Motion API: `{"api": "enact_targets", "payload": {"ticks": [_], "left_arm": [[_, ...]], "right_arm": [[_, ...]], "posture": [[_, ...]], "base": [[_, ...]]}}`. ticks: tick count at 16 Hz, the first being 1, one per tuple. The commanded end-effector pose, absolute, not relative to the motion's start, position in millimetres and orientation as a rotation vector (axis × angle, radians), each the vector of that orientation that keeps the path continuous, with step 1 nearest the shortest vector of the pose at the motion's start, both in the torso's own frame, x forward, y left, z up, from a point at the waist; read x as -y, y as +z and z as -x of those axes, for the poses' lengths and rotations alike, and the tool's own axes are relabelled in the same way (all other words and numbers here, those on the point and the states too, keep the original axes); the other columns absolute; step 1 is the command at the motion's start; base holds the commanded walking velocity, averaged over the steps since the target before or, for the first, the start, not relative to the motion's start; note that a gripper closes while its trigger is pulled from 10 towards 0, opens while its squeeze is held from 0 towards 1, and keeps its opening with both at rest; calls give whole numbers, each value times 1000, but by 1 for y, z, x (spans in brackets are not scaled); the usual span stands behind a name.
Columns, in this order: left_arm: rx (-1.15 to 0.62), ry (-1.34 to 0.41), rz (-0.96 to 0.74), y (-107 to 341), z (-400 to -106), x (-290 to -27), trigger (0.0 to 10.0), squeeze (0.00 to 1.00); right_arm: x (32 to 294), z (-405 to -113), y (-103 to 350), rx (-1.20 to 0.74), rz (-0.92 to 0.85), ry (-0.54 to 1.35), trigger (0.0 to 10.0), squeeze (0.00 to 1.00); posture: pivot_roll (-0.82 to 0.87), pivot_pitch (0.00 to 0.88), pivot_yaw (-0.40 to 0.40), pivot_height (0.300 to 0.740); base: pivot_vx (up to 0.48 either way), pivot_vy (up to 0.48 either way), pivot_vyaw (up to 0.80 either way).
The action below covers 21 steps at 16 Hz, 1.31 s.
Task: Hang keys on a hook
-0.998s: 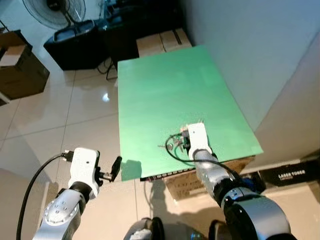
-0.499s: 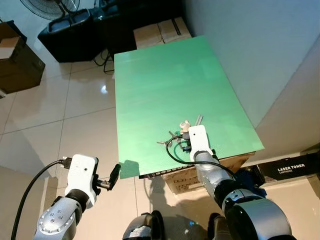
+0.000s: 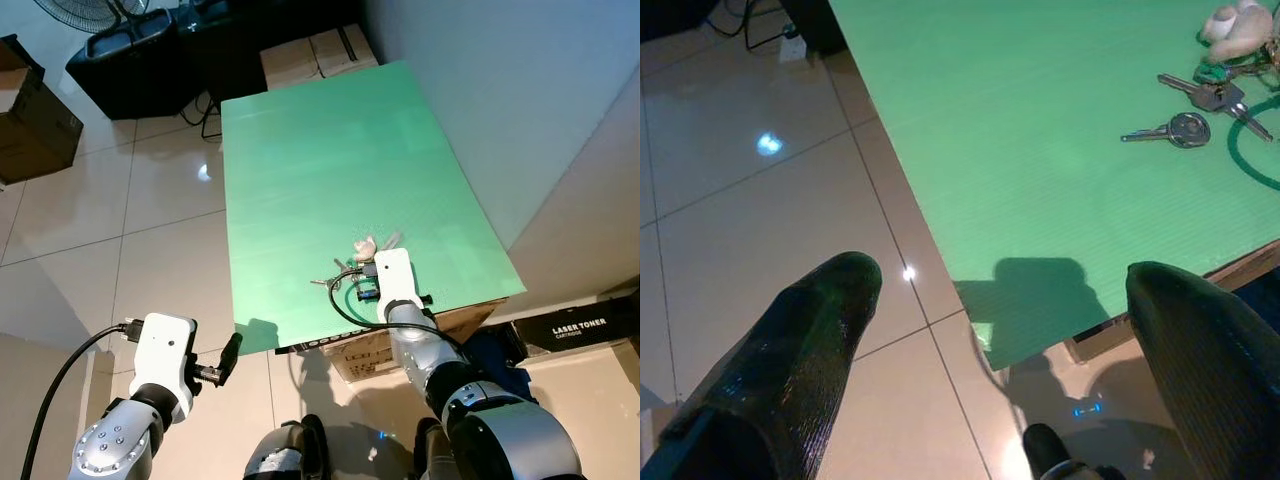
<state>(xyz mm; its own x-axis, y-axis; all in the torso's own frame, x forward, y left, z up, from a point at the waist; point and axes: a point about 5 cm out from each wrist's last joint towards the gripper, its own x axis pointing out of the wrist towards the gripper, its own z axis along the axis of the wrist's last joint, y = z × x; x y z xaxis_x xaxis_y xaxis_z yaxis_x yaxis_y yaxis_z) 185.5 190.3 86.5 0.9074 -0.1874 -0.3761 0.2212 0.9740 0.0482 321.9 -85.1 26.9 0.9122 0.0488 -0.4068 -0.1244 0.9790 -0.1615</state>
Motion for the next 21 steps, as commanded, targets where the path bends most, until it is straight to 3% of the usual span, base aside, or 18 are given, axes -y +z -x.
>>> {"api": "enact_targets", "payload": {"ticks": [1,6,14,21], "left_arm": [[-398,-209,-86,83,-186,-190,10000,0],[-346,-219,-57,83,-211,-179,10000,0],[-249,-271,-7,82,-263,-148,10000,0],[-192,-278,26,80,-289,-131,10000,0]], "right_arm": [[77,-305,8,-497,192,112,0,0],[64,-318,31,-347,166,133,0,0],[80,-350,87,-76,151,89,0,0],[83,-375,140,61,159,127,0,0]], "posture": [[97,271,205,740],[34,213,192,740],[-91,62,182,740],[-121,0,142,740]], "base": [[0,0,0],[0,0,0],[0,0,0],[0,0,0]]}}
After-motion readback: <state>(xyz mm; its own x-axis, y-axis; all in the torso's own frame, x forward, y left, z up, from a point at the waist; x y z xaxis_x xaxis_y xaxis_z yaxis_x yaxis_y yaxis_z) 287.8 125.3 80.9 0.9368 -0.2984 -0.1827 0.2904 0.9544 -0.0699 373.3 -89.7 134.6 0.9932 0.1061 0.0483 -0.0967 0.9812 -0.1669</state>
